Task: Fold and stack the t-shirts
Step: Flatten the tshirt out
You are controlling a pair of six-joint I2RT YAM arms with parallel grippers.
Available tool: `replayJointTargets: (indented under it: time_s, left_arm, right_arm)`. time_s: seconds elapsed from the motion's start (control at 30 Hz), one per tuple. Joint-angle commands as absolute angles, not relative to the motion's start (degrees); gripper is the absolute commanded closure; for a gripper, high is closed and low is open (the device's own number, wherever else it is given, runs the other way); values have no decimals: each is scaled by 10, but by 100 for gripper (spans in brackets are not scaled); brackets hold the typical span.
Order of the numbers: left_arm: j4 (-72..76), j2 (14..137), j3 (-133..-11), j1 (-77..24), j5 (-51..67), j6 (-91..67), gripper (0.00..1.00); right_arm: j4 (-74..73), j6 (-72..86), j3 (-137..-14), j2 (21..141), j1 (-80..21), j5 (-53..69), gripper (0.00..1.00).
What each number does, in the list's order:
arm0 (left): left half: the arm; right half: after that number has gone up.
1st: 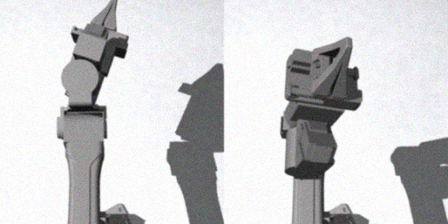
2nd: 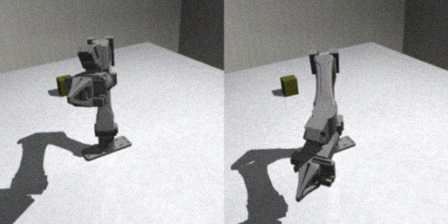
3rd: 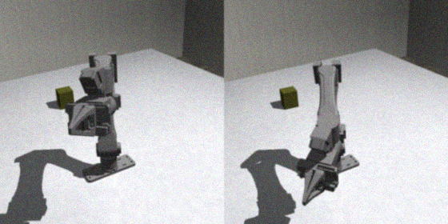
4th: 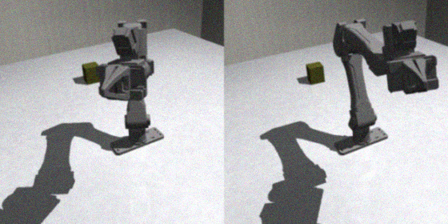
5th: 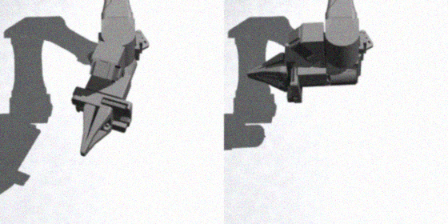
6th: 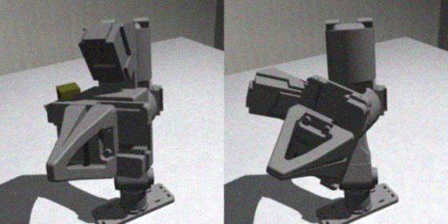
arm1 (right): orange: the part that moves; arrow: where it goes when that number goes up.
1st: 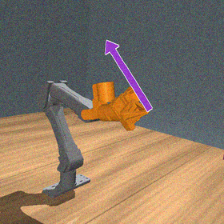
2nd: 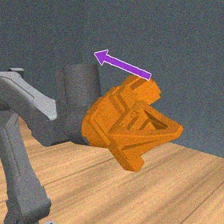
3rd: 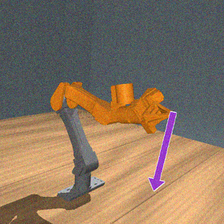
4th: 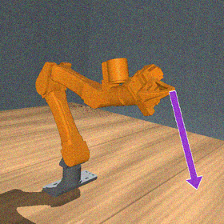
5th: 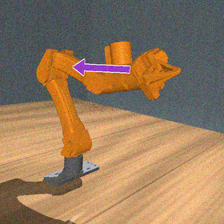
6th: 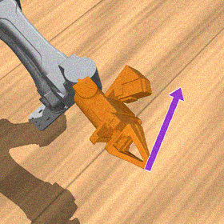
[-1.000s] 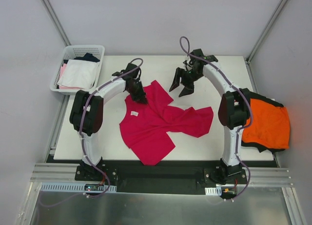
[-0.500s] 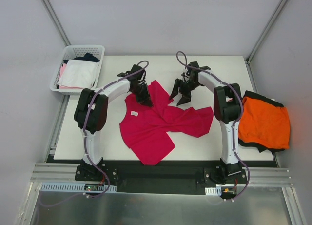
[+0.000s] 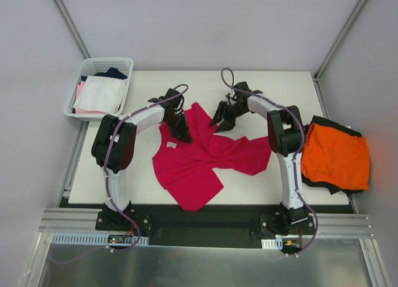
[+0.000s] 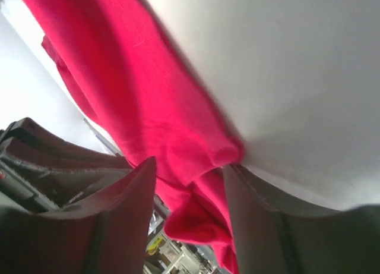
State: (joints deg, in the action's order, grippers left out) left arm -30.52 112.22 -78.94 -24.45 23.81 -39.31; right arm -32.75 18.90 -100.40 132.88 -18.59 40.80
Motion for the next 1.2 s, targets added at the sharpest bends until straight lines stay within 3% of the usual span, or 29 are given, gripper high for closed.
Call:
replayJointTargets:
  time_s: [0.0,0.03,0.1,0.57,0.93,1.17]
  left_arm:
    - [-310,1085,-784,-251,247,-374,87]
    - [-310,1084,-784,-251,247,-373,87]
    - [-311,1078,-780,-251,244,-371,87]
    - [-310,1056,-816,-251,215,-354,87]
    - [-296,934,-785,-251,62,-406,87]
    - [-277,867,-719,-251,38,-449,86]
  right_arm:
    - [-282,210,-1037,1374,-224,392,57]
    - [-283,220,-1047,1377,-230,400,79]
    - [-282,228,-1056,1381,-238,403,99]
    - [-326,272,-1164,1291,-293,441,99]
    - [-570,115,-1105,1240,-381,389,99]
    - [-598,92,-1026,1222,-417,362,99]
